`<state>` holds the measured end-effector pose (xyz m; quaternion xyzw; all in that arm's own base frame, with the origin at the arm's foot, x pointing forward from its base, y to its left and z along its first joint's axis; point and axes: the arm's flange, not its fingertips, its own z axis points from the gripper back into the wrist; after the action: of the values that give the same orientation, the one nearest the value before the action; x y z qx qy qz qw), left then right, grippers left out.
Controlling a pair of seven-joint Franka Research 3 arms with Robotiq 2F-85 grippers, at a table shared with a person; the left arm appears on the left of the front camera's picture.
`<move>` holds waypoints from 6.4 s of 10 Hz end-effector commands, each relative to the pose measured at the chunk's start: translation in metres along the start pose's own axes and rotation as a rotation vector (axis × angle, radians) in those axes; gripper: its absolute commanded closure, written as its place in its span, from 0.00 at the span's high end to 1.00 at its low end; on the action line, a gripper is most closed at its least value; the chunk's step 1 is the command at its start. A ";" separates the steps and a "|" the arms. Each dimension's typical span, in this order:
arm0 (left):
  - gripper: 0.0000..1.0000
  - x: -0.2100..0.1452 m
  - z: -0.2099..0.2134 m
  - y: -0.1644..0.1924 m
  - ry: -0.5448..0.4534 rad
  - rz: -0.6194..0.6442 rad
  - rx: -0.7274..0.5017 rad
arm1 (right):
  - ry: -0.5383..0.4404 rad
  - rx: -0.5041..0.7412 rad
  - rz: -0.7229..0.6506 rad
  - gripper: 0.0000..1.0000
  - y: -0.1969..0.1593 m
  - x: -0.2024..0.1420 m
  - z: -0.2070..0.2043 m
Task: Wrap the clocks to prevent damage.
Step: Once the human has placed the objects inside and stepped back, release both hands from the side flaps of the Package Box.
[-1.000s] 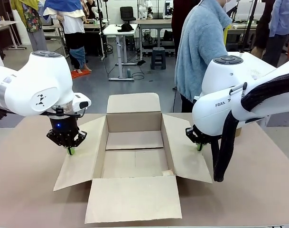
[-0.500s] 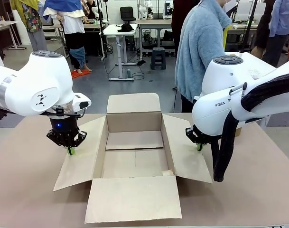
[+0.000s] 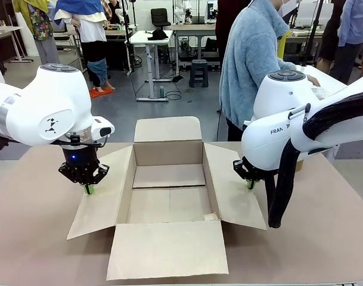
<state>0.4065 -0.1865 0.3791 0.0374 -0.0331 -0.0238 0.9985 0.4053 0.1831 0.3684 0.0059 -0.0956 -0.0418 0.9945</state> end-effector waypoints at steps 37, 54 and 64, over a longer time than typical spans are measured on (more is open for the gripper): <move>0.00 -0.001 -0.001 0.000 0.002 0.000 0.001 | -0.003 -0.006 -0.006 0.01 0.000 0.000 0.000; 0.00 -0.001 -0.001 0.000 0.002 0.000 0.001 | -0.003 -0.006 -0.006 0.01 0.000 0.000 0.000; 0.00 -0.001 -0.001 0.000 0.002 0.000 0.001 | -0.003 -0.006 -0.006 0.01 0.000 0.000 0.000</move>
<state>0.4065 -0.1865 0.3791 0.0374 -0.0331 -0.0238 0.9985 0.4053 0.1831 0.3684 0.0059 -0.0956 -0.0419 0.9945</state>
